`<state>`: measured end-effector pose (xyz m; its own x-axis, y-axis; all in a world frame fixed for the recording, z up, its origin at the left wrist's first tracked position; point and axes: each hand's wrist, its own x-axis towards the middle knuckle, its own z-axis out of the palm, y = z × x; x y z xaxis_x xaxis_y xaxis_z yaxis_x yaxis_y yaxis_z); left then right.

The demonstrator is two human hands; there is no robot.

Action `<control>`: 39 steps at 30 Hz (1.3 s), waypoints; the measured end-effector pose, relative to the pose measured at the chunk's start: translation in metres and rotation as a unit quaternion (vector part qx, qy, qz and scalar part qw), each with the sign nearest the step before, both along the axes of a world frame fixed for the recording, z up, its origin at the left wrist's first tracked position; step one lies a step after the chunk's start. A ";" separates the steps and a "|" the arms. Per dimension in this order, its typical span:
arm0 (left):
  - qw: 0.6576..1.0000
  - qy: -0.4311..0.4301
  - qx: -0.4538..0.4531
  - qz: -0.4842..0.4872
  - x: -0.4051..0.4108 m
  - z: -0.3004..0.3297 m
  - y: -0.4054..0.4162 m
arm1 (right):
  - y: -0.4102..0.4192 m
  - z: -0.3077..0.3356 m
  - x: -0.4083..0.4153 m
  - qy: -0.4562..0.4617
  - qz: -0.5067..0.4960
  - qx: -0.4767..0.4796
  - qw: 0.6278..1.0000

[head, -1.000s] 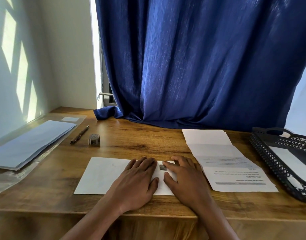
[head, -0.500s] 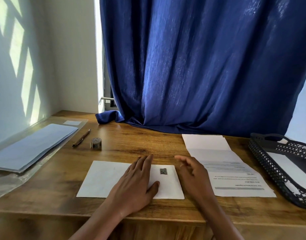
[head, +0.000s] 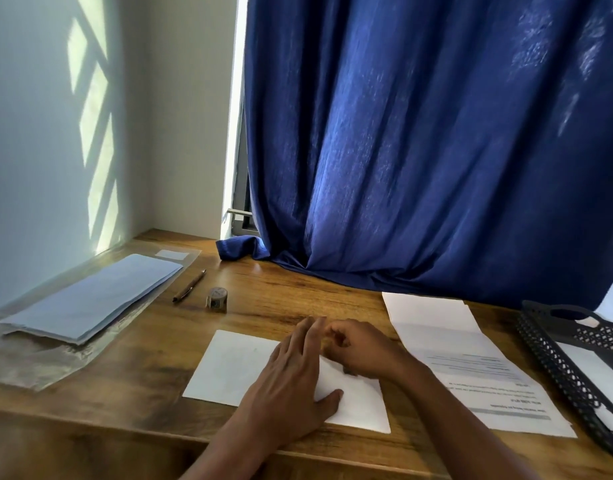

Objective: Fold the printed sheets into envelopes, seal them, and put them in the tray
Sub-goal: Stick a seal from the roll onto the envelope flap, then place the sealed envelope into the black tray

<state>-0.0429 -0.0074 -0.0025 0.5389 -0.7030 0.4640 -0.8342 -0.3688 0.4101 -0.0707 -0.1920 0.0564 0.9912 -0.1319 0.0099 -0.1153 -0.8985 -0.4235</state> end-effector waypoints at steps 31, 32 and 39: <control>0.993 0.022 0.096 -0.072 -0.018 0.016 -0.087 | -0.229 0.100 -0.242 -0.307 -0.384 0.183 0.851; 0.992 0.027 0.104 -0.071 -0.020 0.015 -0.093 | -0.245 0.101 -0.249 -0.332 -0.405 0.175 0.833; 0.991 0.012 0.122 -0.059 -0.022 0.004 -0.095 | -0.321 0.080 -0.271 -0.272 -0.509 0.164 0.800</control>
<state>-0.0647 -0.1023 0.0011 0.4552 -0.8512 0.2613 -0.8686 -0.3600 0.3404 -0.3418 -0.5126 0.1365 0.2290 -0.9521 0.2025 -0.4363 -0.2864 -0.8530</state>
